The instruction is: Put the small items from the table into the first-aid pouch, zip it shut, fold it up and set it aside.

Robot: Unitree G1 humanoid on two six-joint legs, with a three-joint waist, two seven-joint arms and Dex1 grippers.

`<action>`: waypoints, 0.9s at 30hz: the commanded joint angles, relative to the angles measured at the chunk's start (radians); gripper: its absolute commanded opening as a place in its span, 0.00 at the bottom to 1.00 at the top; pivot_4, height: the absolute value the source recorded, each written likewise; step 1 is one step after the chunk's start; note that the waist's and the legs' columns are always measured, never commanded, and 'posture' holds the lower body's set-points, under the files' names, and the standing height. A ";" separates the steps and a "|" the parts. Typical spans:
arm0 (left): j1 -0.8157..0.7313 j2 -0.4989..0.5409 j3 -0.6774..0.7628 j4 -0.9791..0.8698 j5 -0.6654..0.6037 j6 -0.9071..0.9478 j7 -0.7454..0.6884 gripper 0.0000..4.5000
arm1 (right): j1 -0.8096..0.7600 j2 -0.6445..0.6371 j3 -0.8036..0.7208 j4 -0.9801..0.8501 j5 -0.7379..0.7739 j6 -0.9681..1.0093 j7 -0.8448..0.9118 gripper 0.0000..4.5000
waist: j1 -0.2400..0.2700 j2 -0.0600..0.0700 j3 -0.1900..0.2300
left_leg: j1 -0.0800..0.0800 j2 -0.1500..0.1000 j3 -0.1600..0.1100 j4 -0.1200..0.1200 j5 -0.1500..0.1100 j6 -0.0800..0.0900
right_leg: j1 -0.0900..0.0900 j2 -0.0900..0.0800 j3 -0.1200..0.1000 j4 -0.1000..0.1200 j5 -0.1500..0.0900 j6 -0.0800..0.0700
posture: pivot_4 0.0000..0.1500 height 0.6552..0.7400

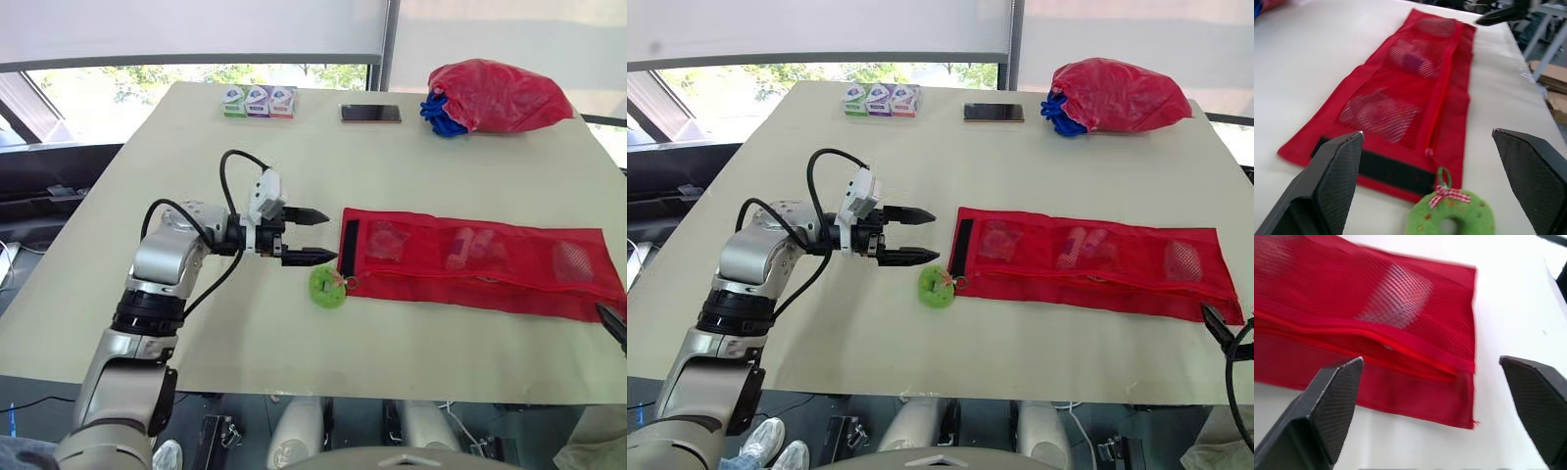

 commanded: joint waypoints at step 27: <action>-0.247 -0.323 0.226 0.405 -0.182 0.904 0.465 1.00 | -0.221 -0.231 0.110 -0.488 0.551 0.180 -0.048 0.99 | 0.005 -0.008 0.001 | -0.001 0.000 -0.002 0.000 0.000 0.000 | 0.000 -0.001 -0.002 0.000 0.002 0.000 | 1.00 1.00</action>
